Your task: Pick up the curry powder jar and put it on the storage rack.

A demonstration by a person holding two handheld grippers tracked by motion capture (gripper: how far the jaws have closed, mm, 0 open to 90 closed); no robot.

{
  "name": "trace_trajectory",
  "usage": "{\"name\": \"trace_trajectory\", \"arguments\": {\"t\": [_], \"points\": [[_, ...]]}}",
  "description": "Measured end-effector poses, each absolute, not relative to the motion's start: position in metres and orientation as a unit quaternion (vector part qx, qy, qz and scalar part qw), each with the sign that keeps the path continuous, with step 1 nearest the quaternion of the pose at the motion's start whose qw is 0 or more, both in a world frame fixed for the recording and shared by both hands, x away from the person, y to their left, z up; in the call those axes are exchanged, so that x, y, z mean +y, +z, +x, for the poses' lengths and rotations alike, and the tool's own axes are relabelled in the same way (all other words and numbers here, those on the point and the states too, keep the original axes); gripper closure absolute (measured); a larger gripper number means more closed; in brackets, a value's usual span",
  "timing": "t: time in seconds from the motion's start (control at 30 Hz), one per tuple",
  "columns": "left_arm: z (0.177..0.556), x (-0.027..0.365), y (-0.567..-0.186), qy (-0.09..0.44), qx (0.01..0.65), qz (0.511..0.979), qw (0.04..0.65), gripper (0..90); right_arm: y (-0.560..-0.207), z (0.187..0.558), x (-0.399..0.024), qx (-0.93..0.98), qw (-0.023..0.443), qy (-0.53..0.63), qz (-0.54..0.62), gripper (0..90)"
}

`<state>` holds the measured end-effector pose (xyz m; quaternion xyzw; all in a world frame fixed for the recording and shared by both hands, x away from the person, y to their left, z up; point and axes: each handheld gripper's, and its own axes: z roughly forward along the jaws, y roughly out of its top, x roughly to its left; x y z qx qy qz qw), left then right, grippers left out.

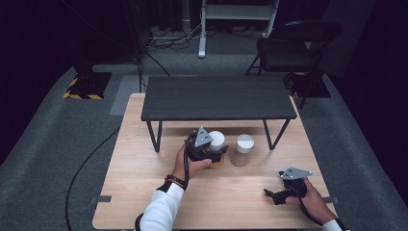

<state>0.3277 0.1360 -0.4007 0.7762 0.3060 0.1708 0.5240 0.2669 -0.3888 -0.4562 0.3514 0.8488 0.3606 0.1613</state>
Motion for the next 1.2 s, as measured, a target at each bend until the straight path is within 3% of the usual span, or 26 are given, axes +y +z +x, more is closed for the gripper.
{"name": "trace_trajectory", "arguments": {"t": [0.17, 1.2], "points": [[0.330, 0.142, -0.389, 0.157, 0.308, 0.771, 0.535, 34.3, -0.456, 0.267, -0.389, 0.849, 0.161, 0.360, 0.351, 0.0], [0.321, 0.144, -0.307, 0.188, 0.288, 0.765, 0.545, 34.4, -0.456, 0.267, -0.389, 0.849, 0.161, 0.360, 0.352, 0.0]]}}
